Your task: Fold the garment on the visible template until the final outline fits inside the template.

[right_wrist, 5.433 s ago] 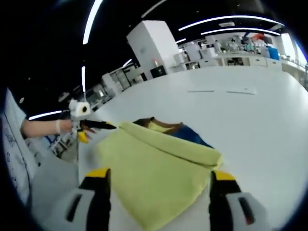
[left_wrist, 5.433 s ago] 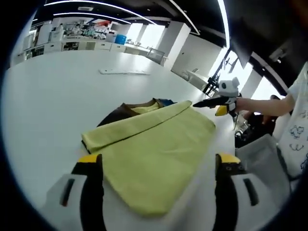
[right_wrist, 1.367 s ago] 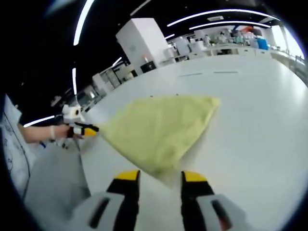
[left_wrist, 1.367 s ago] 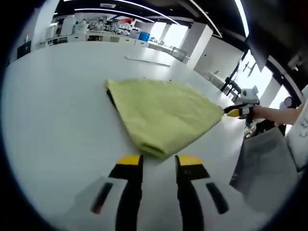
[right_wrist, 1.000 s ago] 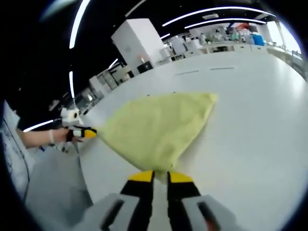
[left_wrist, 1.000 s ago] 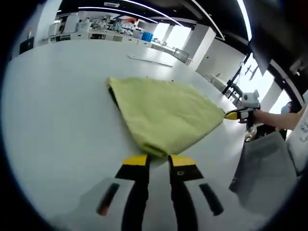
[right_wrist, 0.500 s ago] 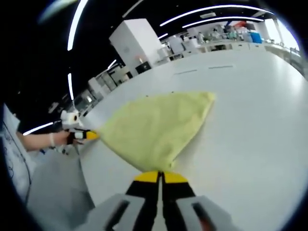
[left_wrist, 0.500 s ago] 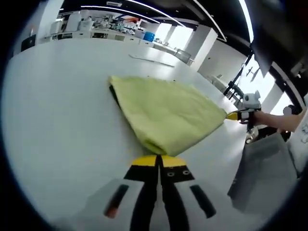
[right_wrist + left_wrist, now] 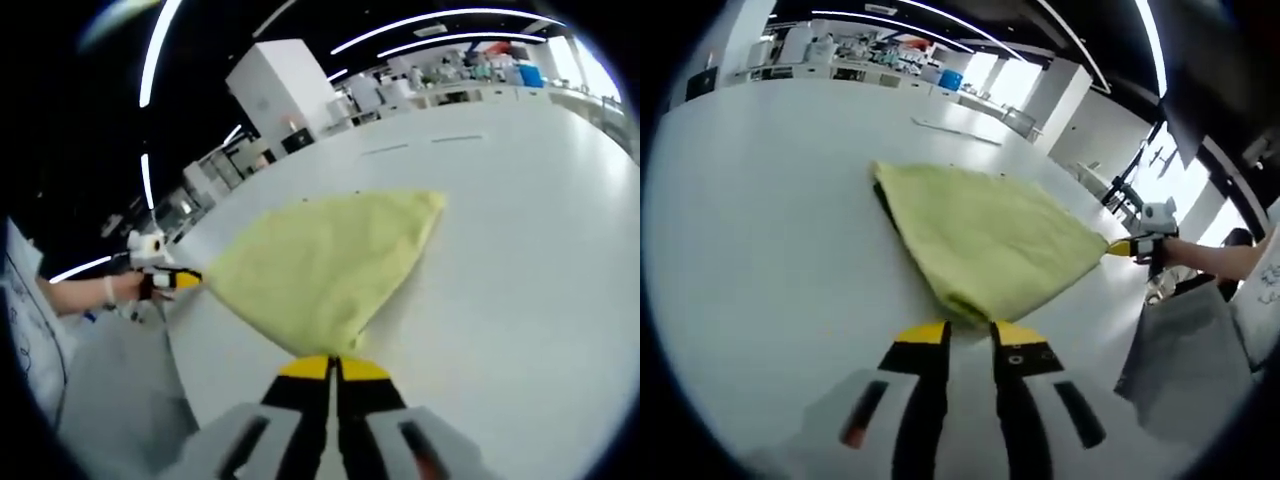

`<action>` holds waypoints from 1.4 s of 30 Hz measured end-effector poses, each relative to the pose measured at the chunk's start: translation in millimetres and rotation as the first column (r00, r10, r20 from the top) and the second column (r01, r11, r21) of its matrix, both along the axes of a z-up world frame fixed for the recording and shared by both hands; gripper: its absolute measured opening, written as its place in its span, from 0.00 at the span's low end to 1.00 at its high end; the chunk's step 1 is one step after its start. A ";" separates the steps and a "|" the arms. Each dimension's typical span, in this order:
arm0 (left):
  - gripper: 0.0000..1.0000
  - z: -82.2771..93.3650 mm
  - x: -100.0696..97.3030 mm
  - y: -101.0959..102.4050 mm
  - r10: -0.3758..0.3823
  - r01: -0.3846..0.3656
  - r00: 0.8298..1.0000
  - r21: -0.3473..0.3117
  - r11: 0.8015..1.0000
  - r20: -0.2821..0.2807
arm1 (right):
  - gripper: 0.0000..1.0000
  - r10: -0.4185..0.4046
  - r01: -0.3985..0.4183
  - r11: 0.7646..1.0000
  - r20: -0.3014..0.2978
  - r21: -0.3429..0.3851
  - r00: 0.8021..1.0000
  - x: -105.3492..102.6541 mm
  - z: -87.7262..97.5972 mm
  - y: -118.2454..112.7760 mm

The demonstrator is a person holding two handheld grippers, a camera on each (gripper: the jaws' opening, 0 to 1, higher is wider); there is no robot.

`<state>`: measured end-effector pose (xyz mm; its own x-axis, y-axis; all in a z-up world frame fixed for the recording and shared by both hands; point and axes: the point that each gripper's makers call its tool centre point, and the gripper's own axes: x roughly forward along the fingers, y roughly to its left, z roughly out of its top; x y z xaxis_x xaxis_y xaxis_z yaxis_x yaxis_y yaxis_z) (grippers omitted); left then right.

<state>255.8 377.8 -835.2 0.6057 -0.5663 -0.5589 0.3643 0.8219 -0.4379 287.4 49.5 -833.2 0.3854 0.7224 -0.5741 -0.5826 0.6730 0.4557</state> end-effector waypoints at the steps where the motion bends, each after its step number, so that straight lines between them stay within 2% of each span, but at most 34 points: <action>1: 0.07 2.1 -0.3 -2.6 0.002 -0.002 1.000 -0.016 1.000 -0.003 | 0.00 -0.001 0.001 1.000 -0.001 0.001 1.000 -0.1 0.1 0.1; 4: 0.00 3.7 3.1 -3.7 0.019 -0.019 1.000 -0.034 0.999 0.004 | 0.00 -0.002 0.002 1.000 -0.002 0.002 1.000 0.5 0.0 -0.2; 12: 0.00 2.9 2.9 2.8 0.020 -0.020 1.000 -0.044 0.999 -0.001 | 0.00 -0.004 0.004 1.000 -0.001 -0.005 1.000 -0.4 0.0 -2.3; 29: 0.00 5.2 -13.0 25.7 0.012 -0.012 1.000 0.023 1.000 -0.012 | 0.00 0.021 -0.020 1.000 0.033 -0.019 0.999 0.8 7.0 -14.6; 39: 0.00 0.9 -20.9 22.8 -0.008 0.009 1.000 0.025 1.000 -0.020 | 0.00 0.043 -0.043 0.999 0.018 -0.025 0.999 -7.4 3.0 -20.2; 42: 0.00 -0.7 -28.8 20.8 -0.021 0.021 0.999 0.023 0.999 -0.028 | 0.00 0.037 -0.037 0.999 0.006 -0.021 0.999 -15.2 1.7 -21.1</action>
